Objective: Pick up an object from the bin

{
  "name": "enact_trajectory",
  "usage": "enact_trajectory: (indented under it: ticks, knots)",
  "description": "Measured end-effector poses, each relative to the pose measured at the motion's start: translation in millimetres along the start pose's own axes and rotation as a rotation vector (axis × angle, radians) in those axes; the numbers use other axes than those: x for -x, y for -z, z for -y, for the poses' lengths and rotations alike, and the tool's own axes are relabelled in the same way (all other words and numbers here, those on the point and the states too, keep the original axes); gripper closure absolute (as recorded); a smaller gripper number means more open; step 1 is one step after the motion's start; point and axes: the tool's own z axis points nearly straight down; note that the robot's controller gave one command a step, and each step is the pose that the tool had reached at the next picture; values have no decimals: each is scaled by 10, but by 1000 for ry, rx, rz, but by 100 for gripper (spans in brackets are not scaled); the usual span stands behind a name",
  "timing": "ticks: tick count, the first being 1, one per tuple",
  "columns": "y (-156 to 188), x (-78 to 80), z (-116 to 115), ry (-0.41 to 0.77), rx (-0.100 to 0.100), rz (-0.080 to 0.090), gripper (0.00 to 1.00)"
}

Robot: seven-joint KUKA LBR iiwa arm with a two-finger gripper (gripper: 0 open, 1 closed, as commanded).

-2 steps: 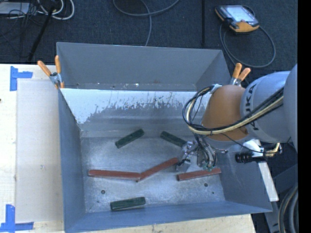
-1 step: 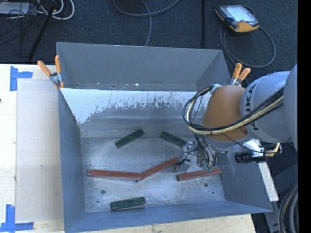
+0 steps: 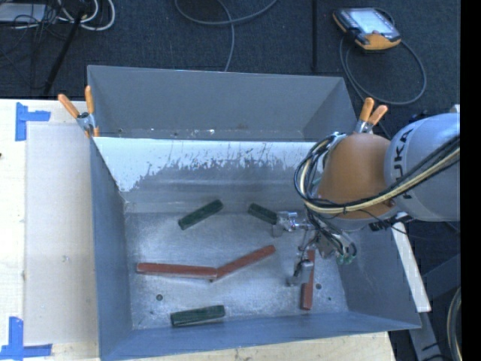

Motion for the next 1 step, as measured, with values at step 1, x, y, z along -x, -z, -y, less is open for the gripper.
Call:
enact_trajectory:
  ticks: [1]
  knots:
    - [0, 0, -1, -2, 1, 0, 0]
